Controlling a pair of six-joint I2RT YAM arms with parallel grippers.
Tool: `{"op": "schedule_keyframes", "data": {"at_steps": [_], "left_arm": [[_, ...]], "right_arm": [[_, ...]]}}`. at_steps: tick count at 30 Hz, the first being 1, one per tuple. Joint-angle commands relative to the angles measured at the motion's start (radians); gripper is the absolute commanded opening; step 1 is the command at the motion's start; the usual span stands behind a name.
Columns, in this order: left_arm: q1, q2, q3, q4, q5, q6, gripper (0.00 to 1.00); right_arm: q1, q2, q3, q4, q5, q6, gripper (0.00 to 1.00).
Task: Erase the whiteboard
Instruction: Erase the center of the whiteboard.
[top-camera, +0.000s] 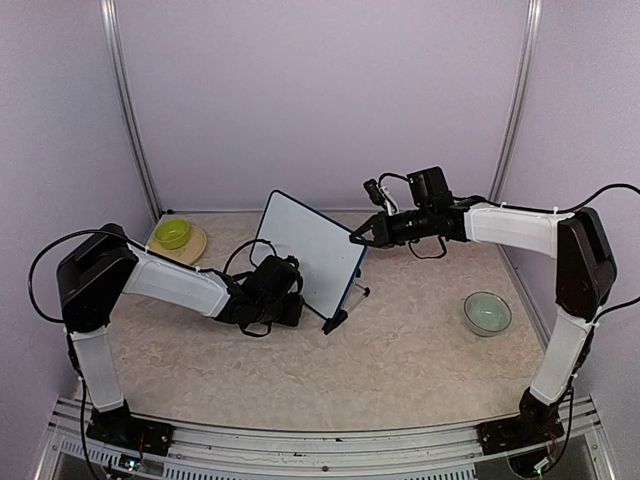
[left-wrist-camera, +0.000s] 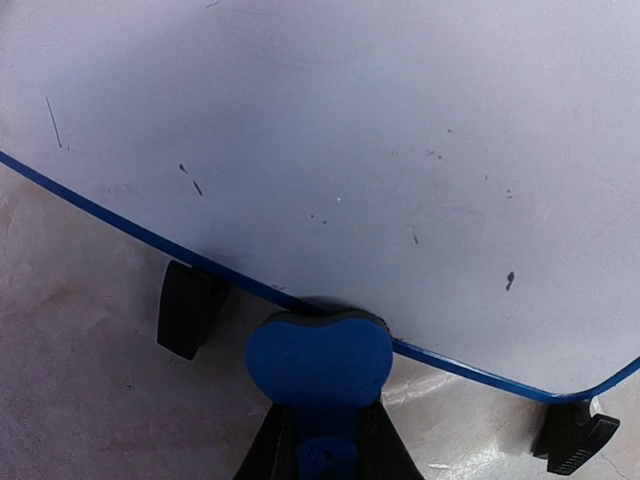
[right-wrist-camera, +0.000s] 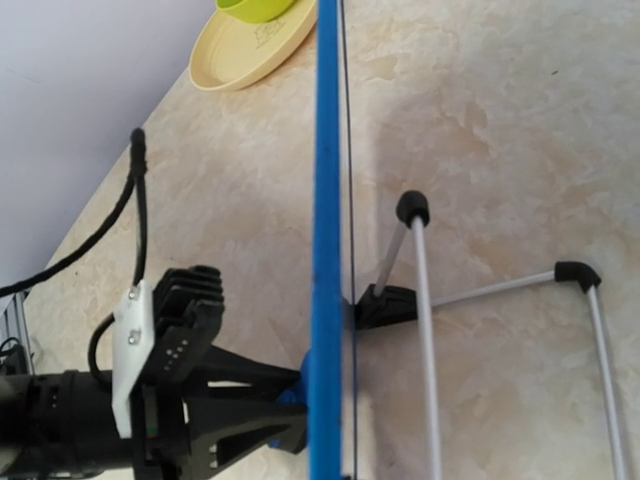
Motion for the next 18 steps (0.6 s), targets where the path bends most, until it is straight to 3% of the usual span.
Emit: {"op": "schedule_keyframes", "data": {"at_steps": [1, 9, 18], "left_arm": [[-0.012, 0.024, -0.018, 0.006, 0.080, 0.031, 0.08], [-0.055, -0.001, 0.017, 0.013, 0.101, 0.071, 0.08], [0.039, 0.014, 0.023, -0.056, -0.072, -0.034, 0.08]], "right_arm": [[0.014, 0.004, 0.011, 0.015, -0.054, 0.000, 0.00], [0.014, -0.001, 0.009, 0.019, -0.056, 0.003, 0.00], [0.013, -0.006, -0.007, 0.026, -0.056, 0.004, 0.00]]}}
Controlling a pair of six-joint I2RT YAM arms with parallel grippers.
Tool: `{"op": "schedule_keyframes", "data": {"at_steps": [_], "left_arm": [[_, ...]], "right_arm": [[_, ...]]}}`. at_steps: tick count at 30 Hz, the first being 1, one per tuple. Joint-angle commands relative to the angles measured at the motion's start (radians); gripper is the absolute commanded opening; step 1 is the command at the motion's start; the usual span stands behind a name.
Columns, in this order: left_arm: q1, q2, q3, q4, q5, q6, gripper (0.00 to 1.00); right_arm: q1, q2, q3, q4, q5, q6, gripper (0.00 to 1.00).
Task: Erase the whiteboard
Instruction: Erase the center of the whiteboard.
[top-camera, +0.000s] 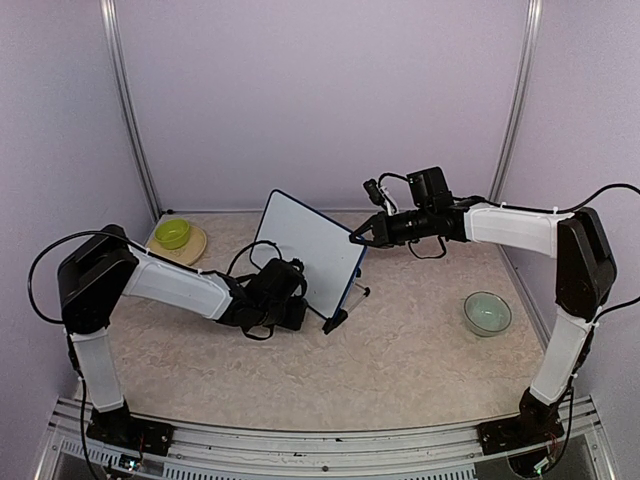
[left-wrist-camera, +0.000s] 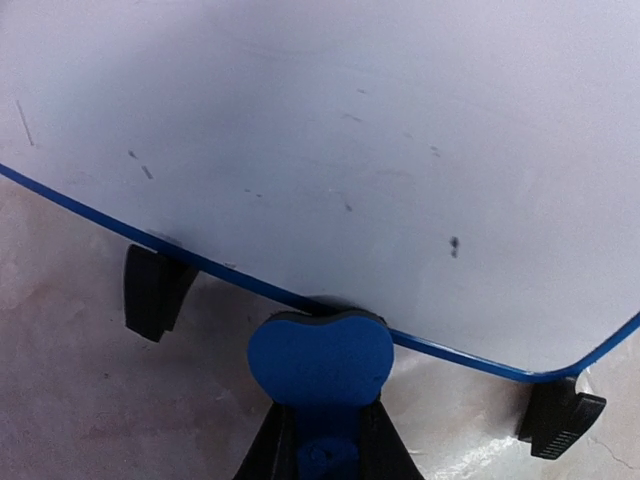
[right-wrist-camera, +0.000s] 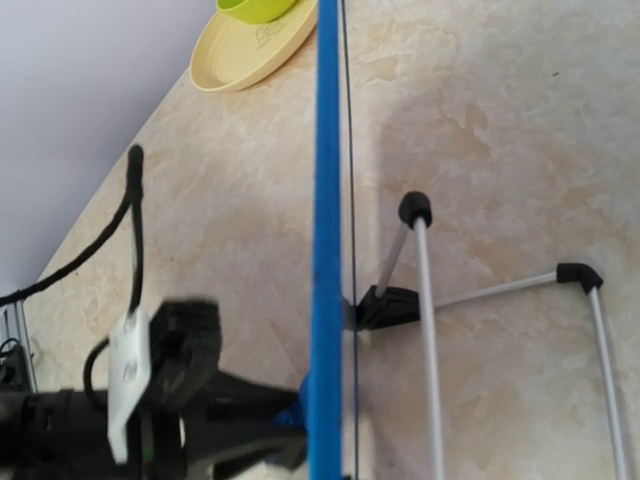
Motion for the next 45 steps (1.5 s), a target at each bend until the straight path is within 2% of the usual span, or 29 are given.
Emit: {"op": "schedule_keyframes", "data": {"at_steps": [1, 8, 15, 23, 45], "left_arm": [[0.080, 0.017, 0.014, -0.037, -0.068, -0.050, 0.08], [0.101, 0.047, 0.063, -0.060, -0.088, -0.025, 0.08], [0.079, 0.011, 0.025, 0.018, 0.008, 0.016, 0.08], [0.053, 0.029, 0.044, -0.008, -0.062, -0.004, 0.08], [0.056, 0.026, 0.053, -0.026, -0.103, -0.022, 0.08]], "right_arm": [[0.013, -0.007, -0.007, 0.023, -0.057, 0.004, 0.00], [0.013, -0.014, -0.009, 0.022, -0.055, 0.002, 0.00], [0.013, -0.017, -0.012, 0.017, -0.053, 0.001, 0.00], [0.013, -0.074, -0.016, -0.001, -0.052, -0.004, 0.00], [0.014, -0.192, -0.122, -0.004, -0.046, -0.010, 0.00]]}}
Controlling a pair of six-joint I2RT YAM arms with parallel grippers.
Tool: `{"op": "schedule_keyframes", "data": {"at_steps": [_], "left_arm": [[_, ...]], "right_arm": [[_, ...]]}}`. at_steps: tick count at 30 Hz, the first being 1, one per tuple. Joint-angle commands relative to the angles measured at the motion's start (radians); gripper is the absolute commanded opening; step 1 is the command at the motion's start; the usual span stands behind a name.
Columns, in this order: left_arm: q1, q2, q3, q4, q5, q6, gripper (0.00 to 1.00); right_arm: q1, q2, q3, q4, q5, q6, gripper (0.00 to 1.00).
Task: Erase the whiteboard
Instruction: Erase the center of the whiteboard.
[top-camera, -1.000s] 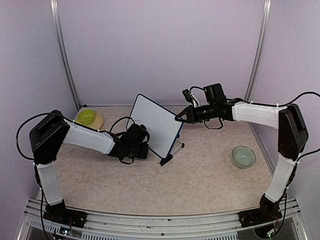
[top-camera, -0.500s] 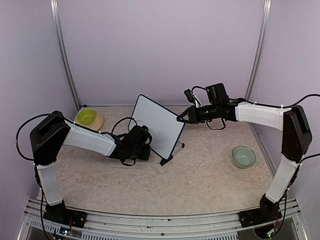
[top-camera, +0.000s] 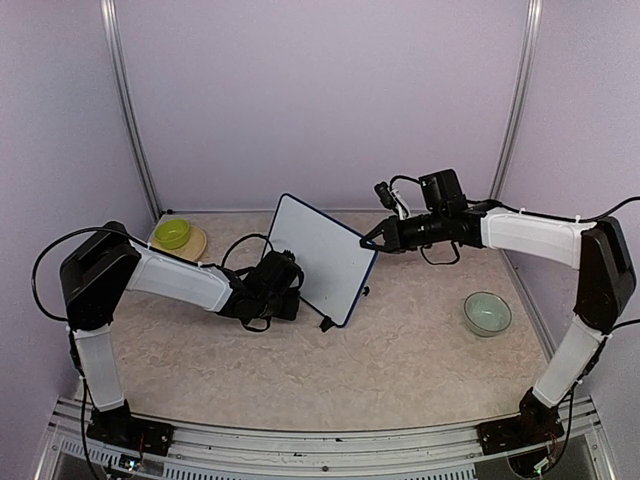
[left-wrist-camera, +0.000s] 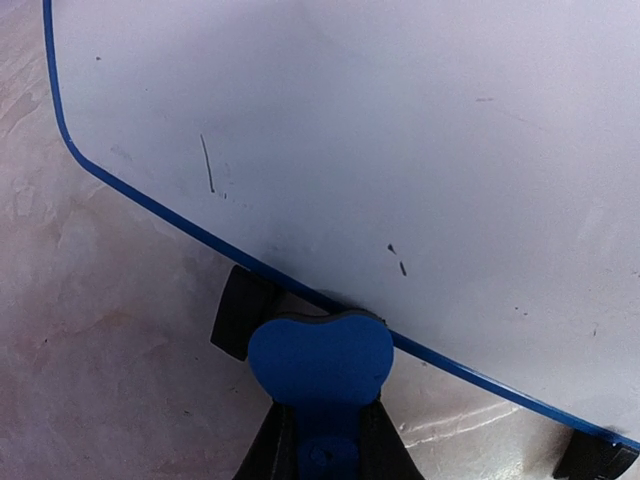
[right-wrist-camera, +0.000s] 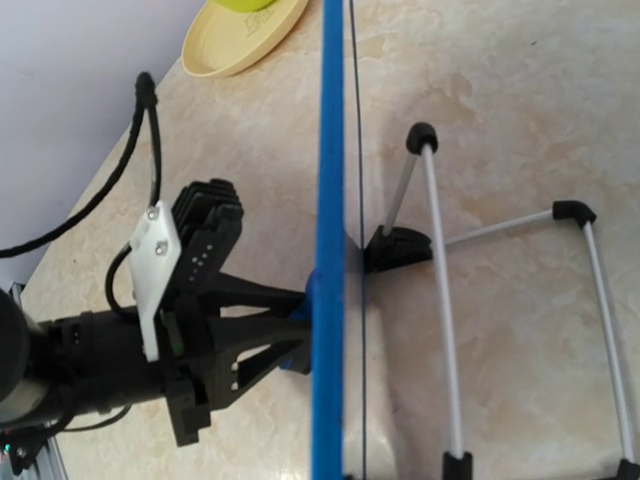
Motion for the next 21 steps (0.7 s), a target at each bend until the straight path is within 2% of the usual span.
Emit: {"op": "schedule_keyframes", "data": {"at_steps": [1, 11, 21], "left_arm": [[0.007, 0.005, 0.015, 0.004, -0.026, -0.008, 0.08], [0.008, -0.023, 0.021, 0.011, -0.031, -0.006, 0.08], [0.003, -0.213, -0.087, 0.164, -0.041, 0.016, 0.09]], "right_arm": [[0.013, -0.064, -0.018, 0.029, -0.082, -0.011, 0.00], [0.013, -0.083, -0.063, 0.036, -0.071, -0.015, 0.00], [0.011, -0.070, -0.074, 0.035, -0.059, -0.022, 0.00]]}}
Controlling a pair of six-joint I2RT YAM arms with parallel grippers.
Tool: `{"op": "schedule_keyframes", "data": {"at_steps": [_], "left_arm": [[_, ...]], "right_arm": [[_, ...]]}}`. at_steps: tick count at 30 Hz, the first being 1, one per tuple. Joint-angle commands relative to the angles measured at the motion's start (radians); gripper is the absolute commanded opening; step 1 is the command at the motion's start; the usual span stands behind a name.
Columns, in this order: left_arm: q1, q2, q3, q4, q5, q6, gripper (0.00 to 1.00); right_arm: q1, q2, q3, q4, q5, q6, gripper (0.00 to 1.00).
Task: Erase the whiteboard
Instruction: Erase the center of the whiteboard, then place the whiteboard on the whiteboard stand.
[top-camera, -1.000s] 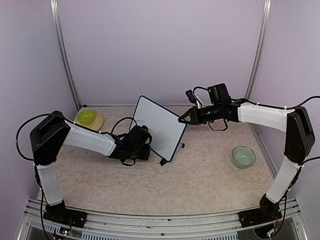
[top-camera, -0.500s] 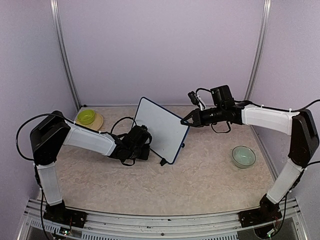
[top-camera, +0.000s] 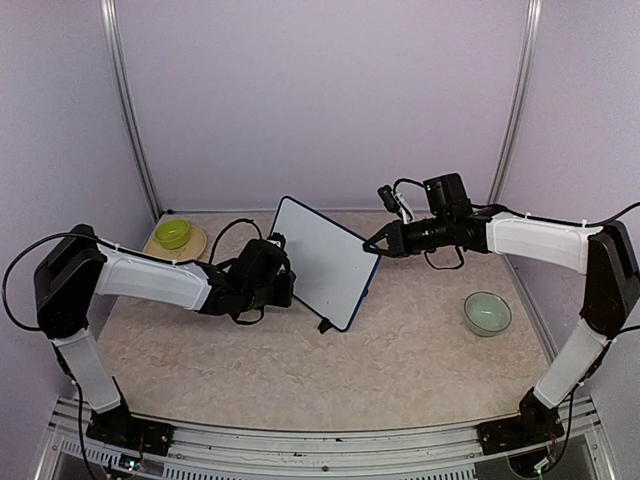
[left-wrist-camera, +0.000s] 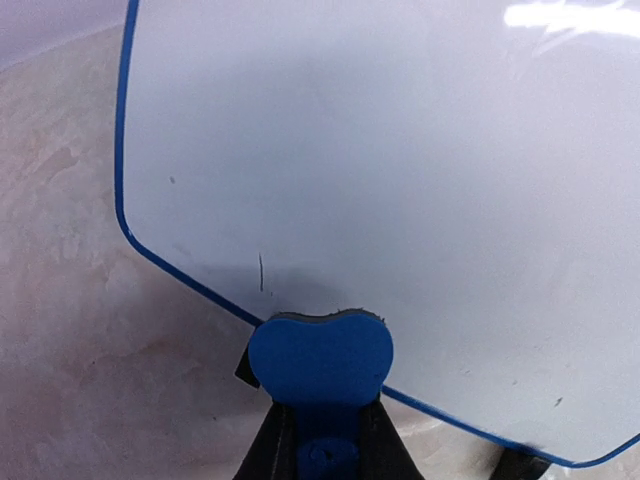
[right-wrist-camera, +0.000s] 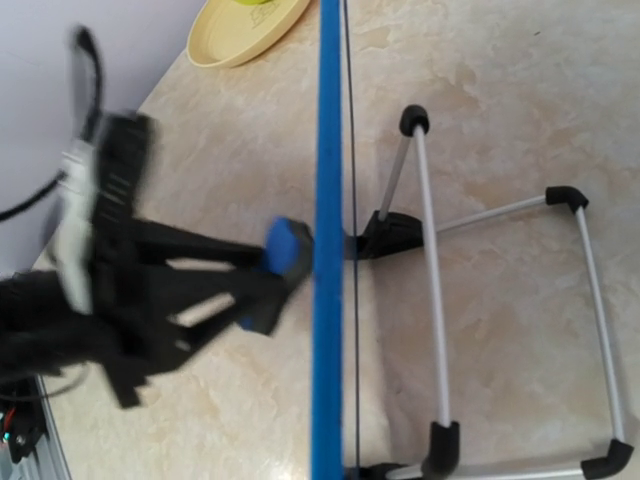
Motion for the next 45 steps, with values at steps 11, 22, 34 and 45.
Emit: {"op": "schedule_keyframes", "data": {"at_steps": [11, 22, 34, 45], "left_arm": [[0.002, -0.192, -0.048, 0.127, -0.024, 0.033, 0.10], [0.004, -0.237, -0.103, 0.125, -0.051, 0.026, 0.10], [0.031, -0.252, -0.118, 0.085, -0.099, -0.004, 0.10], [0.050, -0.245, -0.143, 0.075, -0.105, -0.031, 0.10]], "right_arm": [[0.011, -0.006, -0.001, -0.002, -0.028, -0.015, 0.00], [0.008, -0.011, 0.010, -0.026, -0.017, -0.027, 0.04], [-0.002, -0.027, -0.010, -0.040, 0.016, -0.043, 0.16], [-0.021, -0.081, -0.029, -0.061, 0.020, -0.067, 0.00]]}}
